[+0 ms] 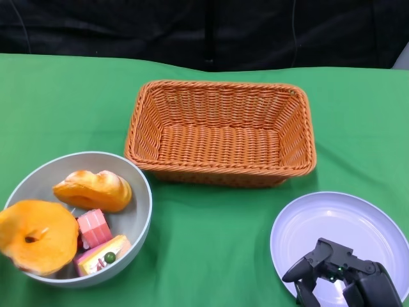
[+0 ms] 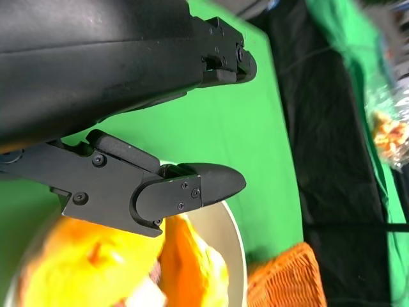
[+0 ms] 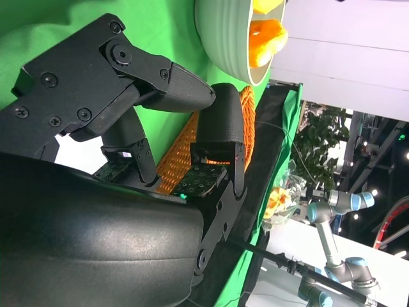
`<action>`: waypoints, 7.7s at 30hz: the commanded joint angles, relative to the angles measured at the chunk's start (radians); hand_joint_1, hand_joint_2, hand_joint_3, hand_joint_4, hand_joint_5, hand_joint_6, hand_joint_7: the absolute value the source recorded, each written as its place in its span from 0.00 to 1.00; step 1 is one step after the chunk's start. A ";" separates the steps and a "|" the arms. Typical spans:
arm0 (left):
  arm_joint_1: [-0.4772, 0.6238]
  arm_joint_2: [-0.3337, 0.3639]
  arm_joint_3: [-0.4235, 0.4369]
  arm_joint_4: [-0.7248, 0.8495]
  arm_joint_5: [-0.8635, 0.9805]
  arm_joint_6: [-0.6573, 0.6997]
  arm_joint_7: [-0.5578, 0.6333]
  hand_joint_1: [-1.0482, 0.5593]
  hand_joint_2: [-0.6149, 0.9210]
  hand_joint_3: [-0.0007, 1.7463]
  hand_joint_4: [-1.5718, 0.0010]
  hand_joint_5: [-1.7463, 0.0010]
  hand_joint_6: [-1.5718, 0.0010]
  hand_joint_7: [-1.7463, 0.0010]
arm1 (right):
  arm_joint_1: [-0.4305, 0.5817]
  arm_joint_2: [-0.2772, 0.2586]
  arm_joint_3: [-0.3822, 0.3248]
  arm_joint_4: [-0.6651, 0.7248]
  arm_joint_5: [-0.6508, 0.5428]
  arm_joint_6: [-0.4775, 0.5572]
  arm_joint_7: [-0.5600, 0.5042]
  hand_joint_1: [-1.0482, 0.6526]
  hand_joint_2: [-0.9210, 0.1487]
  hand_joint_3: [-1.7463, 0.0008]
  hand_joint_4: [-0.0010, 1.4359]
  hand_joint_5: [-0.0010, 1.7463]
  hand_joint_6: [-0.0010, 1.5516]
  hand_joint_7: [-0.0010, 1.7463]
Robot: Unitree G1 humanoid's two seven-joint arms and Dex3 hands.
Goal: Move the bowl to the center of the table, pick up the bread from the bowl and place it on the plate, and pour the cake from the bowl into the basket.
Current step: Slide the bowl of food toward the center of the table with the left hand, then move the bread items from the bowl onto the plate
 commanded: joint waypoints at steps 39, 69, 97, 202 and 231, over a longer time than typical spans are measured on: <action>-0.097 0.135 -0.066 0.184 -0.366 0.379 -0.332 0.27 1.00 0.43 1.00 1.00 1.00 1.00 | 0.013 -0.009 -0.003 -0.028 0.003 0.008 -0.002 0.44 0.38 0.39 0.57 0.91 0.55 0.69; -0.091 -0.199 0.059 -0.142 -0.558 0.689 0.105 0.25 1.00 0.48 1.00 1.00 1.00 1.00 | 0.003 -0.013 -0.052 -0.048 -0.340 -0.147 -0.236 0.28 0.00 0.81 0.02 0.54 0.12 0.26; -0.091 -0.189 -0.091 -0.116 -0.510 0.681 0.084 0.27 1.00 0.43 1.00 1.00 1.00 1.00 | -0.119 -0.103 0.023 -0.275 -0.486 0.200 -0.177 0.25 0.00 0.85 0.00 0.40 0.11 0.11; -0.024 -0.240 -0.262 -0.202 -0.152 0.546 0.151 0.35 1.00 0.40 0.93 0.87 0.90 0.99 | -0.725 -0.119 0.588 0.339 -1.016 0.597 -0.827 0.30 0.00 0.95 0.00 0.47 0.23 0.06; -0.026 -0.248 -0.251 -0.204 -0.157 0.555 0.159 0.35 1.00 0.39 0.95 0.81 0.88 0.99 | -0.732 -0.119 0.587 0.391 -0.980 0.501 -0.795 0.35 0.01 1.00 0.23 0.51 0.37 0.12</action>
